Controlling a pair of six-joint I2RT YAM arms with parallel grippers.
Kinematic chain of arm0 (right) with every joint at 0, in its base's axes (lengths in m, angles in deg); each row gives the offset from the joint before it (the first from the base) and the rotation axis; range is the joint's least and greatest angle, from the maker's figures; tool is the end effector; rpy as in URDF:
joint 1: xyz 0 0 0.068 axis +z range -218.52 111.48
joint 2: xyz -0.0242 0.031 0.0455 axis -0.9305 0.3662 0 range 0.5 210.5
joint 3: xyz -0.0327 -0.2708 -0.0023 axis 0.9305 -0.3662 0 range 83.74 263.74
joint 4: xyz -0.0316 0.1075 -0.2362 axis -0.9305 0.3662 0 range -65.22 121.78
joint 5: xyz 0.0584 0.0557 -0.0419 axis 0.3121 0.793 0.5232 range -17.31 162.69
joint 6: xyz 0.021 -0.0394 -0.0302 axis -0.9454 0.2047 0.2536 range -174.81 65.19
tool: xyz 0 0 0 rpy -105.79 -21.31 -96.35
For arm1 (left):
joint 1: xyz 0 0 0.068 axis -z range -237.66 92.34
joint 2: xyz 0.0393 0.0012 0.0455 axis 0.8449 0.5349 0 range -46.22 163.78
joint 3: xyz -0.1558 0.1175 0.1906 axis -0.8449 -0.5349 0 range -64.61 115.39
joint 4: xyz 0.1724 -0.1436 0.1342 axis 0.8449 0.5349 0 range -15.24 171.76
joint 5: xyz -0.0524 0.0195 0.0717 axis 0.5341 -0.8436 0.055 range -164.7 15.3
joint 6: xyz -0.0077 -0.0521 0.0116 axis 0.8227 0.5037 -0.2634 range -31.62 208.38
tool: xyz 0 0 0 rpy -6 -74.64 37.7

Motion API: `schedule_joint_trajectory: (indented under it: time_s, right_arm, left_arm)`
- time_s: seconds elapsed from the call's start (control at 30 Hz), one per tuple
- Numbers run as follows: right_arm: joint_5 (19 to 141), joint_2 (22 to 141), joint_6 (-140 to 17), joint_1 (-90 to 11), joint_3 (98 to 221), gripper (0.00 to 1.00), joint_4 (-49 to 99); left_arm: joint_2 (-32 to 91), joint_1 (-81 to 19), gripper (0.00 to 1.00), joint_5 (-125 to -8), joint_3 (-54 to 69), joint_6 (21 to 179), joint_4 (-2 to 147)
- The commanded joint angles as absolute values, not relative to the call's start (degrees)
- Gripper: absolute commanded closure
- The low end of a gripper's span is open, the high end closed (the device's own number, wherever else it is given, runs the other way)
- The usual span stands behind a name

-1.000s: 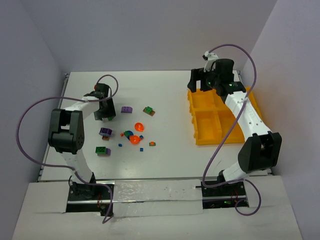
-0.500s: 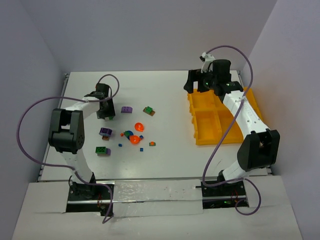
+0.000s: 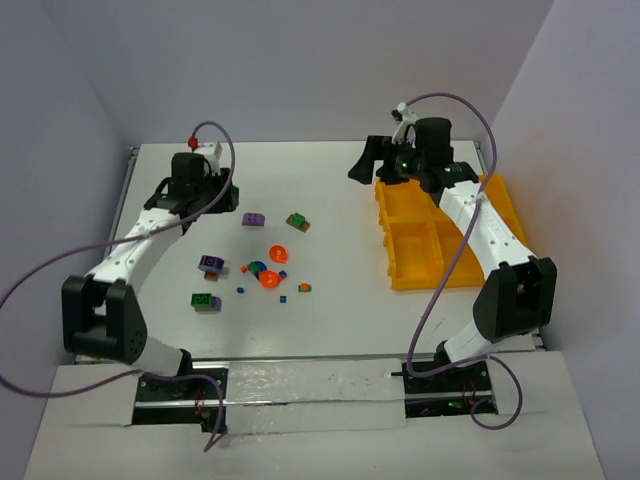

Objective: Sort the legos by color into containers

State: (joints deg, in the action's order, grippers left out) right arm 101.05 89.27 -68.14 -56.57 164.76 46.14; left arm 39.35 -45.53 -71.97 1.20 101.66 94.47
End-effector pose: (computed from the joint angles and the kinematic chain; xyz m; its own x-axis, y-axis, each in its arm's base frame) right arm 0.3459 0.0904 0.3526 -0.5986 0.0807 -0.7969 -0.4627 0.7773 0.4262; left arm 0.3273 -0.0720 0.2806 -0.6613 -0.0926 -0.7444 0.0966 0.9736 -0.2069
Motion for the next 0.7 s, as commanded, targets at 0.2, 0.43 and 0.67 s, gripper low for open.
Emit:
schedule_joint_trajectory:
  time_s: [0.2,0.43,0.67]
  right_arm:
    - [106.2,93.2,-79.8,-49.5,174.4,0.00,39.3]
    - [107.2,95.3,-79.8,-43.6,179.0,0.00,38.4]
    - [109.3,96.7,-78.5,-41.4,177.9,0.00,39.3]
  left_arm:
    - [23.5,-33.5,1.00,-65.7,-4.5,89.4,77.8]
    - [21.4,-24.0,1.00,-74.3,-6.7,82.4,72.1]
    - [21.5,-22.2,1.00,-76.2,-7.2,81.6,69.6]
